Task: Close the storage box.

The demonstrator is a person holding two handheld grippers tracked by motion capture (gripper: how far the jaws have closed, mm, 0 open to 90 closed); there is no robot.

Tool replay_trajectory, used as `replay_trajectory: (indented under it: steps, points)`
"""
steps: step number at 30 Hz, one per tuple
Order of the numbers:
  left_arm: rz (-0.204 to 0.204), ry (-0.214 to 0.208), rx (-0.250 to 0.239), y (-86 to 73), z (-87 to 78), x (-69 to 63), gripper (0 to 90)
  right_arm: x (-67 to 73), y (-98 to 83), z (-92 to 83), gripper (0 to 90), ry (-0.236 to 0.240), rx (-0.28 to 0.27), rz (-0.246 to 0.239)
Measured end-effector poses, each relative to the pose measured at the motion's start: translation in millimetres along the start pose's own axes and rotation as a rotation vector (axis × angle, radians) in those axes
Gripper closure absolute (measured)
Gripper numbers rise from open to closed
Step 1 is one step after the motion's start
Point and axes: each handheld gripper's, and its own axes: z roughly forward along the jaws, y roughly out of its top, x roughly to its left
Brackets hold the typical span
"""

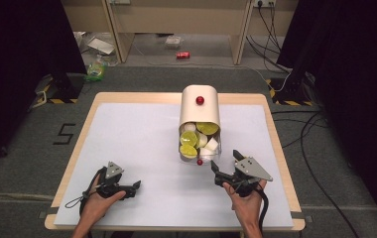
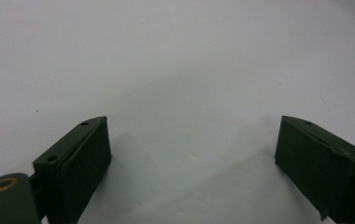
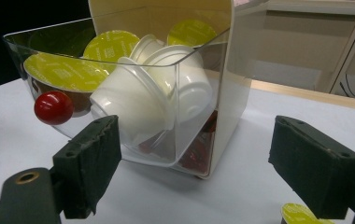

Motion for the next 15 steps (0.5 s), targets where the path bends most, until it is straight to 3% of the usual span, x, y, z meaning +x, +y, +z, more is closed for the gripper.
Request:
replay_trajectory:
  steps: [15]
  points:
    - [0.000,0.000,0.000,0.0,0.0,0.0,9.7,-3.6,2.3,9.7,16.7,-0.010,-0.002,0.008]
